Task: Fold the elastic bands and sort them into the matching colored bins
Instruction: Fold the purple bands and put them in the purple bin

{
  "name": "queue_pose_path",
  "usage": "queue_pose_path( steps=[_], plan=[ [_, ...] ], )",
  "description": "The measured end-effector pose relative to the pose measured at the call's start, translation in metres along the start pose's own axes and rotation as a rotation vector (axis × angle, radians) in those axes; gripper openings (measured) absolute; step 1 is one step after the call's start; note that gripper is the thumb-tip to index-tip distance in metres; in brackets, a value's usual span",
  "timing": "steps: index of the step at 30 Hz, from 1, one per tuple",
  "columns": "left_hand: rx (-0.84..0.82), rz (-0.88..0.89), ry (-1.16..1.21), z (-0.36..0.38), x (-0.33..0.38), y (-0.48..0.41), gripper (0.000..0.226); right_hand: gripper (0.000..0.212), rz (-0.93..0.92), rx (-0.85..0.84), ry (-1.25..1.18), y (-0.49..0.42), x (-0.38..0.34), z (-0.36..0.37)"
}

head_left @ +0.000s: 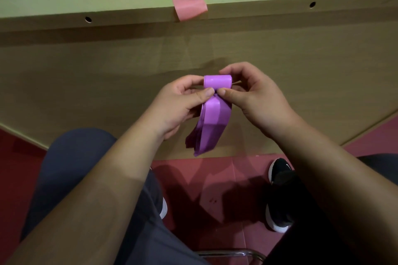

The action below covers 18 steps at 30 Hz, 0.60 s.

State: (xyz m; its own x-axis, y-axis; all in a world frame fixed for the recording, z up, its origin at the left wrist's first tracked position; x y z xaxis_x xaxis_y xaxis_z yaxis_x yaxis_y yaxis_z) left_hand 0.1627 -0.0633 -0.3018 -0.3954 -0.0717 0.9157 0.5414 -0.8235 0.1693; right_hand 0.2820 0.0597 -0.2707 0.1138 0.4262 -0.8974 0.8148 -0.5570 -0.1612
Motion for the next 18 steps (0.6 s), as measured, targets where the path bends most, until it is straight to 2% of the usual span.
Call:
queue_pose_path(
  steps=[9, 18],
  plan=[
    [0.0, -0.067, 0.052, 0.003, -0.006, 0.002, 0.033, 0.032, 0.027, 0.041, 0.019, 0.001, 0.005, -0.003],
    [0.011, -0.021, 0.029, 0.009, -0.012, 0.003, 0.033, 0.033, 0.041, 0.133, 0.05, 0.001, 0.007, -0.008]
  ],
)
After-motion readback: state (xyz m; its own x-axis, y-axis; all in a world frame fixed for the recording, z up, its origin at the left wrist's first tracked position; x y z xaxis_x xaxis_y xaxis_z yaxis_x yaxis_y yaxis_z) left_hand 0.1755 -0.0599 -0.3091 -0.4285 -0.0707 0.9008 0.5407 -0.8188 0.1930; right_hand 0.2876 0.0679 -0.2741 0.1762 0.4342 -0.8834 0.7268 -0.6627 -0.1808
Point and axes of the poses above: each hand's wrist, its own y-axis away from the middle knuckle, its own z-axis out of the palm, x = y × z, the point moved 8 cm from there along -y, towards the middle knuckle, and after that the axes turned 15 degrees about y, right-handed, at the moved point
